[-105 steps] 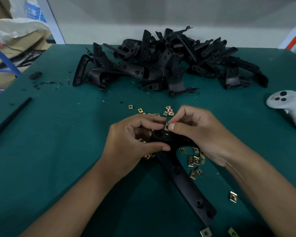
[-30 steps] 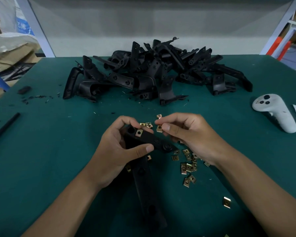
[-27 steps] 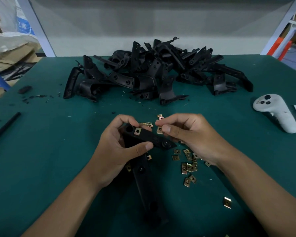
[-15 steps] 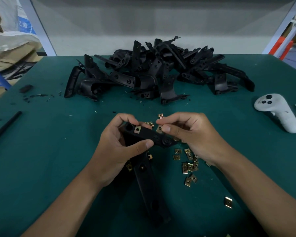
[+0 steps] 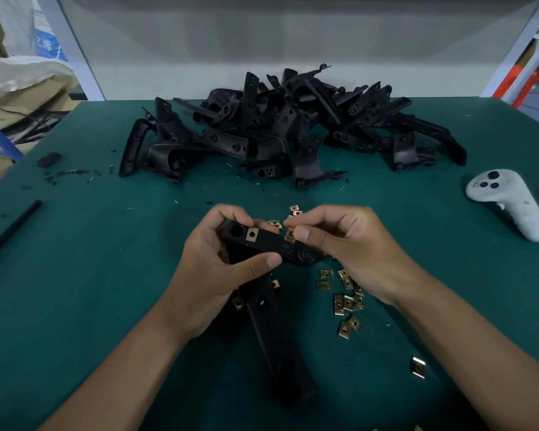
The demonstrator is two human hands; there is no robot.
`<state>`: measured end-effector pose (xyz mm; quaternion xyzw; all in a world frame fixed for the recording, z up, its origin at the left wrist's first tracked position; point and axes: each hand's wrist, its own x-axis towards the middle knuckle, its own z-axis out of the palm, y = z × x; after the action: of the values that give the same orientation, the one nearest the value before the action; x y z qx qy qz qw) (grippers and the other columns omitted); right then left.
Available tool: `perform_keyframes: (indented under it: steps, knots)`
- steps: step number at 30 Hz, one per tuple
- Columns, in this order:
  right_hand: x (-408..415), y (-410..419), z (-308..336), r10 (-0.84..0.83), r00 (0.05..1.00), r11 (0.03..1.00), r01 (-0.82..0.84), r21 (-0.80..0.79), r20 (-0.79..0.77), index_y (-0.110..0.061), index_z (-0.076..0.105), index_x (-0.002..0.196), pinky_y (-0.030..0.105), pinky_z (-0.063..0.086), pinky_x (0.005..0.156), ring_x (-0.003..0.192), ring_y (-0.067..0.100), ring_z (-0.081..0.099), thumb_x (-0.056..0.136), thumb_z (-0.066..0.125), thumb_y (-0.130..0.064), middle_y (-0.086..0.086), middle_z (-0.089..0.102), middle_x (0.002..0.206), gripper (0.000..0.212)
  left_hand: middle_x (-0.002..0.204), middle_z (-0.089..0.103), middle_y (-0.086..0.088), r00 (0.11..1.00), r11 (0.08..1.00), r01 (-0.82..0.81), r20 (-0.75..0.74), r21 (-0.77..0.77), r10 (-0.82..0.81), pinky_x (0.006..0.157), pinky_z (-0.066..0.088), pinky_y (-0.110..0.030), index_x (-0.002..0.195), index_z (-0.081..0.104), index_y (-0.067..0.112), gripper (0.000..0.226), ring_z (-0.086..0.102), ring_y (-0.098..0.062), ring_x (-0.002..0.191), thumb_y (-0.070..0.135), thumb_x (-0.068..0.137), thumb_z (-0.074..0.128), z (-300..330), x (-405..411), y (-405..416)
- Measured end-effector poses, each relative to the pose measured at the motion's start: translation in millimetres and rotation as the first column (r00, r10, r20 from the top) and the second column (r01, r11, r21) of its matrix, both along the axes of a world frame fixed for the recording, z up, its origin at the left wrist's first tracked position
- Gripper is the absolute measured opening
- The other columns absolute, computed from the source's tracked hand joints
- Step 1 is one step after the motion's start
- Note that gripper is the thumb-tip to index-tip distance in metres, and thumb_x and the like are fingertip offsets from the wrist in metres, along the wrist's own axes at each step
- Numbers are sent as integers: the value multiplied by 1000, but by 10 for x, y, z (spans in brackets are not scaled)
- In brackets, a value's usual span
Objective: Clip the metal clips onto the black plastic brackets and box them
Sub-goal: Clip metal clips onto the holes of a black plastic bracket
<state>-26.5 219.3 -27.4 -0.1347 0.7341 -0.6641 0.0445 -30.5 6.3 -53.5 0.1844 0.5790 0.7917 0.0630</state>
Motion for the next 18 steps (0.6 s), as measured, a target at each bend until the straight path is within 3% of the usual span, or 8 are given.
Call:
perform_keyframes:
  steps: [5, 9, 11, 14, 16, 18]
  knots:
    - [-10, 1, -26, 12, 999, 1000, -14, 21, 52, -33, 81, 98, 22, 54, 83, 93, 12, 71, 85, 71, -37, 0, 78, 101, 16, 107, 75, -6, 1000, 1000, -3, -19, -4, 3, 82, 57, -28, 99, 56, 21, 40, 71, -20, 101, 6, 74, 83, -6, 2, 6]
    - [-3, 56, -20, 70, 994, 997, -66, -48, 85, -31, 79, 109, 45, 52, 100, 110, 22, 70, 92, 64, -44, 3, 76, 114, 26, 105, 73, -5, 999, 999, -43, 13, 5, 43, 79, 58, -28, 97, 58, 24, 40, 69, -20, 96, 11, 70, 86, -1, 6, 22]
    - [7, 65, -2, 104, 991, 994, -101, -42, 78, -28, 78, 114, 38, 52, 94, 110, 19, 69, 93, 67, -44, 2, 76, 116, 28, 103, 73, -4, 997, 997, -74, 15, 12, 74, 79, 58, -27, 99, 57, 22, 42, 69, -18, 95, 12, 69, 86, 3, 5, 28]
    - [26, 39, -5, 154, 988, 988, -154, -1, 28, -24, 76, 117, 21, 53, 90, 112, 15, 69, 84, 80, -27, 1, 74, 120, 33, 100, 74, 0, 995, 995, -102, -12, 3, 102, 79, 57, -24, 103, 53, 13, 48, 70, -15, 95, 10, 71, 89, 15, 15, 40]
    - [38, 17, -24, 153, 988, 988, -153, 34, -4, -22, 75, 118, 24, 54, 95, 114, 16, 69, 79, 86, -23, -1, 74, 120, 41, 100, 74, 1, 993, 993, -120, -21, 2, 120, 81, 56, -23, 103, 53, 12, 46, 70, -14, 96, 13, 70, 84, 16, 19, 43]
    - [48, -12, -47, 90, 994, 992, -85, 90, -54, -26, 75, 117, 35, 56, 99, 112, 16, 70, 76, 86, -32, -5, 75, 117, 43, 100, 73, 3, 990, 990, -141, -31, -7, 140, 83, 55, -23, 101, 55, 15, 43, 69, -13, 97, 10, 70, 85, 8, 14, 45]
